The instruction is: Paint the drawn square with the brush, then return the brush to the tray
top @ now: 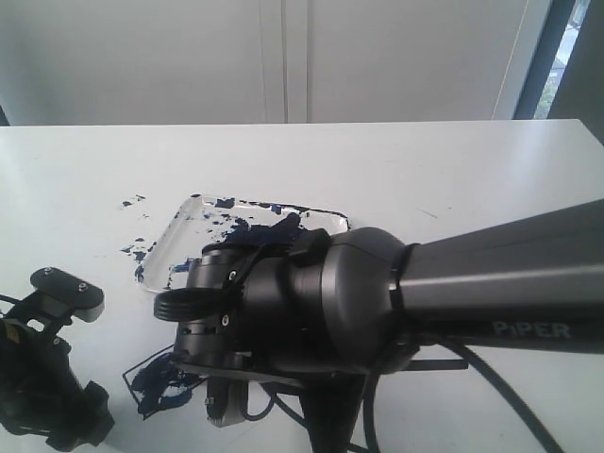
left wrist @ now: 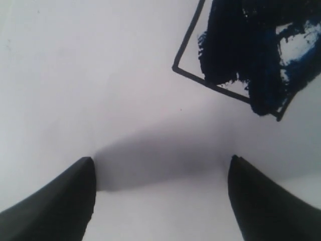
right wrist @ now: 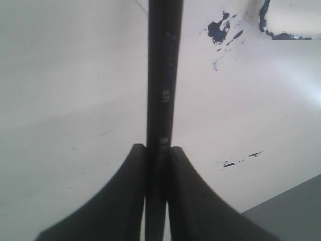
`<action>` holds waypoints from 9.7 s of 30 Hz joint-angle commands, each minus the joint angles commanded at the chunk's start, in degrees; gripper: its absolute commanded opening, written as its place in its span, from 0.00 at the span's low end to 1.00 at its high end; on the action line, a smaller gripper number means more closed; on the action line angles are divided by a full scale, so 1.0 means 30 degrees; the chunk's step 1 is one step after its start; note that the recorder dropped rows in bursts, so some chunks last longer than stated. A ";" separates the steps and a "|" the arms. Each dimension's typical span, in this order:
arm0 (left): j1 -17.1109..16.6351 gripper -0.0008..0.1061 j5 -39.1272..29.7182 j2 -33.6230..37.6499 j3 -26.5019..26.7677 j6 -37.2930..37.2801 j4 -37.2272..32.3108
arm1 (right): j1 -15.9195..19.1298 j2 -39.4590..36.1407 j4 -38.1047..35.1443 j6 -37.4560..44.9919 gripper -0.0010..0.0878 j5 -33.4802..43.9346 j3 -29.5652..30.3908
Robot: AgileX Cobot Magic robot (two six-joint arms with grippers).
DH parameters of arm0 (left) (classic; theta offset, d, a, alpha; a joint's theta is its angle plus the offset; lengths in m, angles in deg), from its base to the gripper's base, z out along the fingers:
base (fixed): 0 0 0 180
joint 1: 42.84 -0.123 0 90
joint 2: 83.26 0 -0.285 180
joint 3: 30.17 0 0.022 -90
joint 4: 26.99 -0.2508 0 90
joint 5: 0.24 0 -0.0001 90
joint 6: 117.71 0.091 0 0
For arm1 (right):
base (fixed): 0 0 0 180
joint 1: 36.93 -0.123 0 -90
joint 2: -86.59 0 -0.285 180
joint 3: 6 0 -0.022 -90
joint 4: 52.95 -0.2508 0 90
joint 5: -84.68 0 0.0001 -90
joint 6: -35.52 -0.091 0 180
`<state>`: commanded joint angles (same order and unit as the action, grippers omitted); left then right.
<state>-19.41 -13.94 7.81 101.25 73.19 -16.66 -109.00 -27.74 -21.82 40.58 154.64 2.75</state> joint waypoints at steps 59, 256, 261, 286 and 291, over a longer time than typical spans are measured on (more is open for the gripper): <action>0.0000 0.71 -0.0790 0.0000 0.0000 0.0141 -0.0626 | -0.0133 -0.0686 0.3414 -0.1834 0.01 0.0000 0.1014; 0.0000 0.71 -0.0777 0.0000 0.0000 0.0147 -0.0626 | -0.2239 -0.2714 0.4920 -0.3789 0.01 -0.0251 -0.0585; 0.0000 0.71 -0.0777 0.0000 0.0000 0.0147 -0.0626 | -0.2477 -0.2714 0.4876 -0.3789 0.01 -0.0327 -0.0585; 0.0000 0.71 -0.0854 0.0000 0.0000 0.0147 -0.0626 | -0.0604 -0.2714 0.5580 -0.4285 0.01 0.0000 -0.0585; 0.0000 0.71 -0.0854 0.0000 0.0000 0.0147 -0.0626 | -0.0104 -0.2714 0.5578 -0.4285 0.01 0.0000 -0.0585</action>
<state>-19.41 -16.51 7.81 101.25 73.63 -18.54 -109.31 -35.89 -5.09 27.72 154.64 1.00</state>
